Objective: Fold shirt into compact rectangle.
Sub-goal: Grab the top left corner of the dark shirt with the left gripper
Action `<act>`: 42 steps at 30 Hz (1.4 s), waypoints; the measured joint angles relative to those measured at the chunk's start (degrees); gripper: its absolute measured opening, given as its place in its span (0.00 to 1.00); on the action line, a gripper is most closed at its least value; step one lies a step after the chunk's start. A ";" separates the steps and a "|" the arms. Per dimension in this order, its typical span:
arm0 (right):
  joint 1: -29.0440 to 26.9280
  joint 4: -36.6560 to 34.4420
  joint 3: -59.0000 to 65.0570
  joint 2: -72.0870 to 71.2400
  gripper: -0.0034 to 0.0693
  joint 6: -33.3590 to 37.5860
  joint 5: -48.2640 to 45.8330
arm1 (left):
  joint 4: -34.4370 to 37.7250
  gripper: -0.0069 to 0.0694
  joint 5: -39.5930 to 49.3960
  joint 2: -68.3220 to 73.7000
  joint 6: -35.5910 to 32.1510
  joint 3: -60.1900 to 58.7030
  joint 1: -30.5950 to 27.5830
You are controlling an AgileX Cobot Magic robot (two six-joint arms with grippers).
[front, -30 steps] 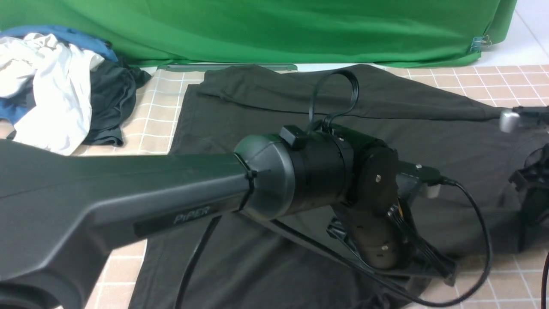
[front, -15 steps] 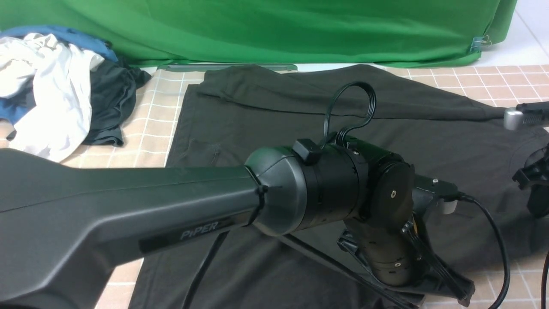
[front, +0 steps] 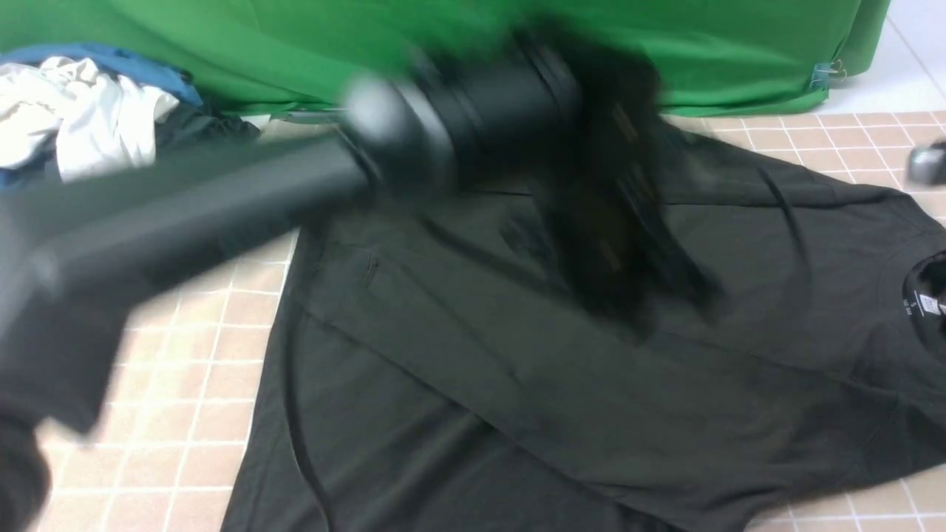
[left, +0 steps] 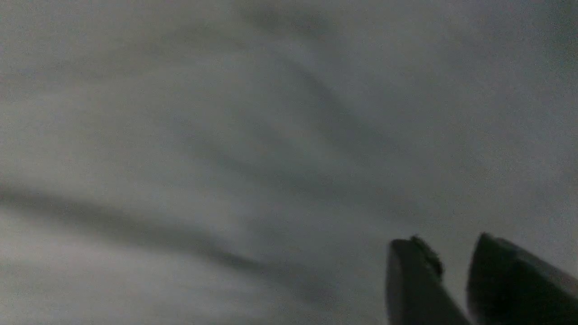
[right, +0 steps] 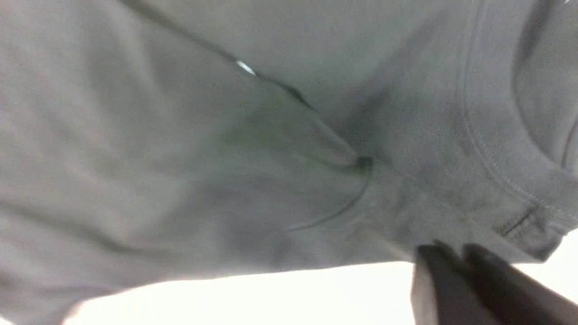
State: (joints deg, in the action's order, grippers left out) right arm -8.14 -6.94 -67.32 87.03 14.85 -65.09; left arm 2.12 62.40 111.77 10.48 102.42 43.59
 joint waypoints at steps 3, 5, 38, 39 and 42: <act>0.00 -5.97 1.55 -8.14 0.10 2.00 0.72 | -0.68 0.13 0.24 0.31 0.05 4.53 -8.48; 0.00 -10.03 3.48 -13.27 0.10 3.89 1.08 | 0.20 0.11 0.27 1.35 0.11 7.30 -14.52; 15.32 -13.88 18.15 -22.81 0.10 6.60 10.36 | 4.21 0.66 -29.92 31.85 -4.88 20.19 -33.98; 15.32 -13.88 18.15 -22.81 0.10 6.60 10.49 | 4.21 0.66 -30.23 31.98 -4.88 20.32 -33.98; 15.32 -13.88 18.15 -22.81 0.10 6.60 11.03 | 4.54 0.63 -30.52 32.14 -6.17 20.51 -33.98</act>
State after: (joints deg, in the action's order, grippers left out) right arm 7.18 -20.82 -49.18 64.22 21.45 -54.06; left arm 6.67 31.88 143.92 4.32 122.93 9.60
